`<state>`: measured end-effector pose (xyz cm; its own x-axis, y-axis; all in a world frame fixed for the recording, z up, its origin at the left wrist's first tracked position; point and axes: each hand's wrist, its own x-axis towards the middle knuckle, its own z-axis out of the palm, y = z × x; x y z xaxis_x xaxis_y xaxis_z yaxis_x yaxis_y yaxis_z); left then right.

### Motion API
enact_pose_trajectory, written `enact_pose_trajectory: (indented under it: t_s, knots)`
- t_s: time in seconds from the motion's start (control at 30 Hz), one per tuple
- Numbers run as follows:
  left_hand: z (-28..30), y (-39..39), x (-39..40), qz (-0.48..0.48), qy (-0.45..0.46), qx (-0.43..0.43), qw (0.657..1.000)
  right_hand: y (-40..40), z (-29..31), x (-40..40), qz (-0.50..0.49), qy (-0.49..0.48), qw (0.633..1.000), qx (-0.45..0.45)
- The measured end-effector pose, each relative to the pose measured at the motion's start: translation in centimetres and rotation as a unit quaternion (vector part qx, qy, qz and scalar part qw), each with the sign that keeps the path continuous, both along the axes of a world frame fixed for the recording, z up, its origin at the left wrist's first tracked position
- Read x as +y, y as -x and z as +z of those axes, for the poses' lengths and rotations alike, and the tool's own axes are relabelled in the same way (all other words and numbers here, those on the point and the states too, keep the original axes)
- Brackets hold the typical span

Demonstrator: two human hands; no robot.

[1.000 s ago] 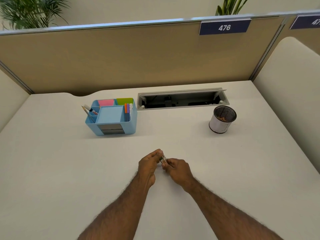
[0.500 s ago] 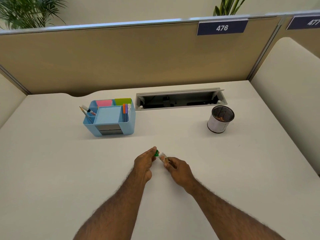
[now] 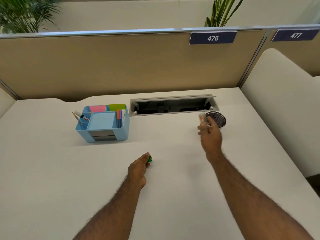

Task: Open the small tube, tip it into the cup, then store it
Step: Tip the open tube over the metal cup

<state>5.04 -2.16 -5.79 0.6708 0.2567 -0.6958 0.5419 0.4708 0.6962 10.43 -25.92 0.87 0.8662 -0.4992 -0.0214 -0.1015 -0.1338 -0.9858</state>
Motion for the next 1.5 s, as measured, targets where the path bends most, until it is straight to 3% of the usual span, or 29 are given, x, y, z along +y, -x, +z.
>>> enact_pose_trajectory:
  t_s: [0.13, 0.27, 0.4, 0.63, 0.87, 0.97, 1.07, 1.13, 1.2, 1.27, 1.5]
  knots:
    - [-0.2, 0.0, 0.0, -0.002, -0.005, 0.003, 1.000, -1.2, 1.6, -4.1, -0.100, 0.168, 0.981, 0.005]
    - [-0.5, -0.1, 0.1, -0.011, -0.013, 0.005, 1.000, -1.7, 2.0, -7.1, -0.051, 0.325, 0.942, 0.063]
    - [-0.6, 0.0, 0.1, -0.014, -0.022, 0.006, 1.000, -2.3, 2.6, -8.4, 0.049, 0.493, 0.844, 0.207]
    - [-0.5, 0.0, 0.0, -0.018, -0.023, -0.002, 1.000, -3.3, 3.5, -8.7, 0.093, 0.582, 0.778, 0.220]
    - [-0.6, -0.1, 0.0, -0.020, -0.024, 0.008, 0.999, -2.6, 3.4, -8.1, 0.058, 0.576, 0.796, 0.177]
    - [-0.8, -0.1, 0.0, -0.018, -0.027, 0.004, 0.999, -2.5, 3.6, -7.5, 0.009, 0.490, 0.861, 0.139]
    - [-0.8, -0.1, 0.0, -0.018, -0.027, 0.006, 0.999, -2.5, 4.1, -6.4, -0.057, 0.236, 0.966, 0.092]
    - [-0.8, -0.1, 0.0, -0.018, -0.025, 0.008, 0.999, -2.2, 4.4, -5.4, -0.057, 0.023, 0.995, 0.081]
    - [-0.9, -0.1, 0.0, -0.018, -0.026, 0.004, 0.999, -1.3, 4.4, -4.2, -0.011, -0.181, 0.978, 0.108]
    - [-0.9, -0.1, 0.0, -0.017, -0.026, 0.001, 1.000, -0.4, 3.5, -2.9, 0.039, -0.314, 0.939, 0.134]
    - [-0.7, 0.1, 0.0, -0.011, -0.017, -0.008, 1.000, 4.3, -0.4, 3.0, 0.125, -0.443, 0.856, 0.237]
